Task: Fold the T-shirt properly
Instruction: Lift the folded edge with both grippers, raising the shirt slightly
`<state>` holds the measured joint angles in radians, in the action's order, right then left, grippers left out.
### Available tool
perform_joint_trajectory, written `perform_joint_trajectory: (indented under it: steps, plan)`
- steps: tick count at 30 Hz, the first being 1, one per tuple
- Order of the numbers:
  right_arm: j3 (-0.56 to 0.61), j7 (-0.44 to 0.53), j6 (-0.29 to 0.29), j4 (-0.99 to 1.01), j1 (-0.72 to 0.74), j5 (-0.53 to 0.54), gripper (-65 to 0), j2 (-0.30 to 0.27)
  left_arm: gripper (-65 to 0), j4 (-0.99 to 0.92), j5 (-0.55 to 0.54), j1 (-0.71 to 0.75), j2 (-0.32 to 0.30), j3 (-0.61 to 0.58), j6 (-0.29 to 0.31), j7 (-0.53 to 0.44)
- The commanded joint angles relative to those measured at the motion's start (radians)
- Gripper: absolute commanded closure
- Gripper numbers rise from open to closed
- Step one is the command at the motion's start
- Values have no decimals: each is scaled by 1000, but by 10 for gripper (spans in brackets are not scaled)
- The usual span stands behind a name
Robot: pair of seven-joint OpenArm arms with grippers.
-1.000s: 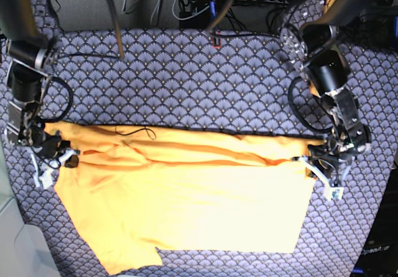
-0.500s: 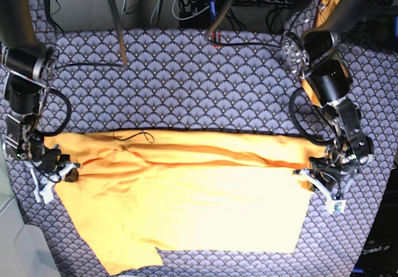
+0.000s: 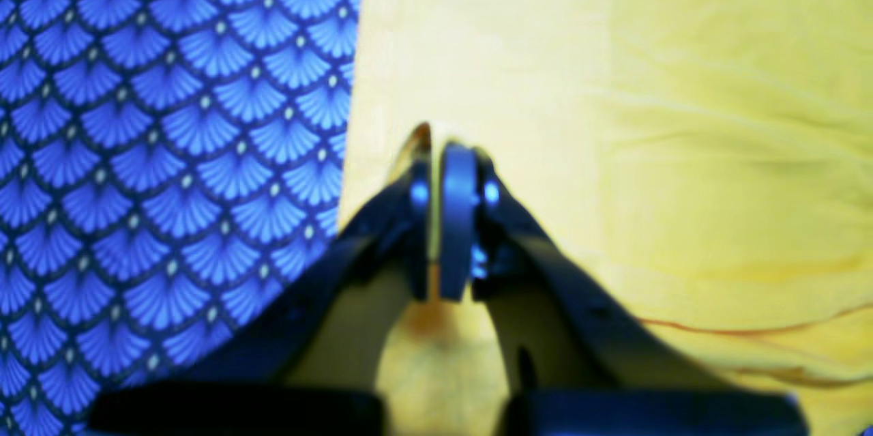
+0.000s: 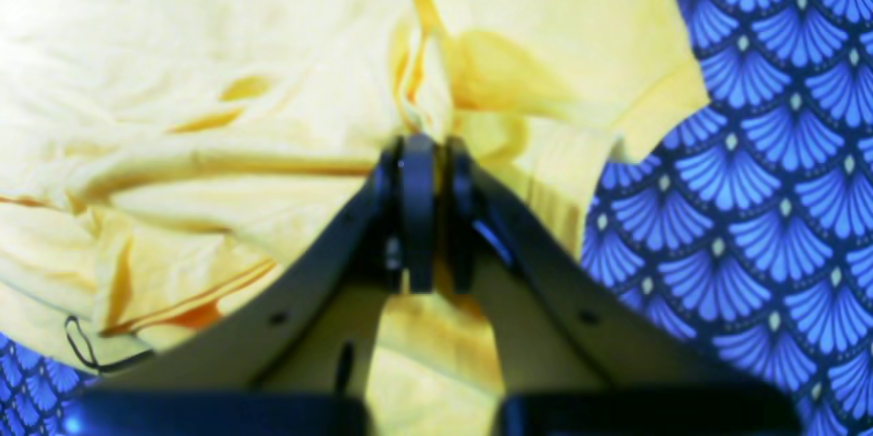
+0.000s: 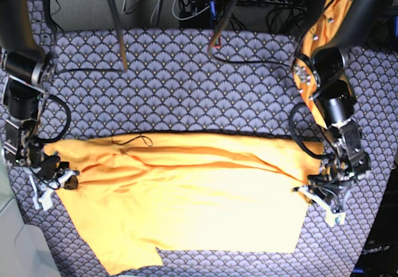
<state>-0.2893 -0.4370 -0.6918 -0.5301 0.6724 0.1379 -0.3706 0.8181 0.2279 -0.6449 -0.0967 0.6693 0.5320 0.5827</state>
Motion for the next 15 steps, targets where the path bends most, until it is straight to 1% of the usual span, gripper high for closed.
perform_joint_trajectory:
  steps: [1,7,9,15]
  plan:
    - [-1,27,-6,-17,36,16,0,-17,0,16,-17,-43,-21,-3,4,-25]
    - [-1,39,-6,-18,37,16,0,-18,0,10,-18,-49,-41,-1,3,-50]
    - [-1,39,-6,-18,37,16,0,-24,0,8,-20,-49,-57,2,3,-51]
    - [-3,39,-6,-17,71,16,0,-29,0,13,-20,-49,-57,0,3,-50]
